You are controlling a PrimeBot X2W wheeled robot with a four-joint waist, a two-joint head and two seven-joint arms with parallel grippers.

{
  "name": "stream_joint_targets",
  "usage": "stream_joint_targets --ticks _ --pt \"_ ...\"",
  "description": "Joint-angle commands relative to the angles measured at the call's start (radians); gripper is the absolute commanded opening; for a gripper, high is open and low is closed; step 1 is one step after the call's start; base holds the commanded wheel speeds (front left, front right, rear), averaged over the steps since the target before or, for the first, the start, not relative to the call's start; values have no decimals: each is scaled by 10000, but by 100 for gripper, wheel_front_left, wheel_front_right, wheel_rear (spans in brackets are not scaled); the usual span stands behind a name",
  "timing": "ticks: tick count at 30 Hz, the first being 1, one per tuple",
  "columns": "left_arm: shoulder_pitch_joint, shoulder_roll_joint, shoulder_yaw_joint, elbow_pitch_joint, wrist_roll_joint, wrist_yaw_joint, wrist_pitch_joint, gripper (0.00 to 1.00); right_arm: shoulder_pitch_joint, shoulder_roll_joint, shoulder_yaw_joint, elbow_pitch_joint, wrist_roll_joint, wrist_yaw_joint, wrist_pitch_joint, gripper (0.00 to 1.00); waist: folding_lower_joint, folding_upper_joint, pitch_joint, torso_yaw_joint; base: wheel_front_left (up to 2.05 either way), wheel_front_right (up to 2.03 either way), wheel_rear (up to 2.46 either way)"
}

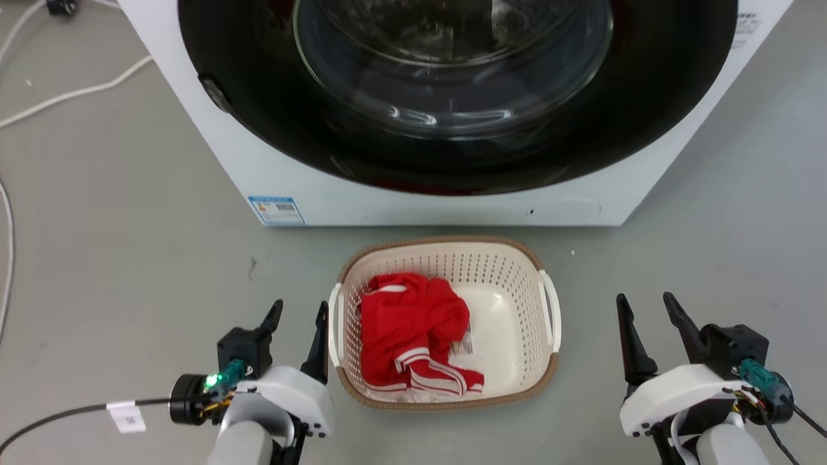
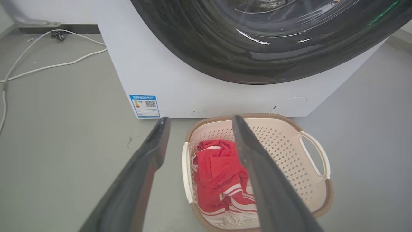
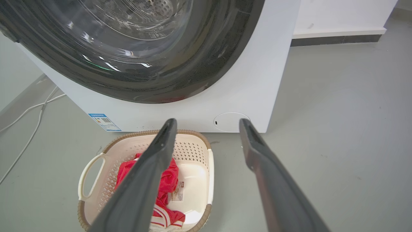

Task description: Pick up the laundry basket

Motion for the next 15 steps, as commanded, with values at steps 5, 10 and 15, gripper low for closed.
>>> stream_joint_targets --ticks 5,10,15 --pt "-1449 231 49 1512 -360 -321 97 100 -1227 13 302 1551 239 -3 100 100 -1 0 1641 -135 0 0 0" --pt "-2368 386 -45 2567 -581 -507 306 100 -2115 12 501 2760 416 -3 150 100 -1 0 2288 -165 0 0 0" --pt "-3402 521 -227 3735 -881 -640 501 100 -3256 7 953 4222 721 -3 290 100 -1 0 2962 -297 0 0 0"
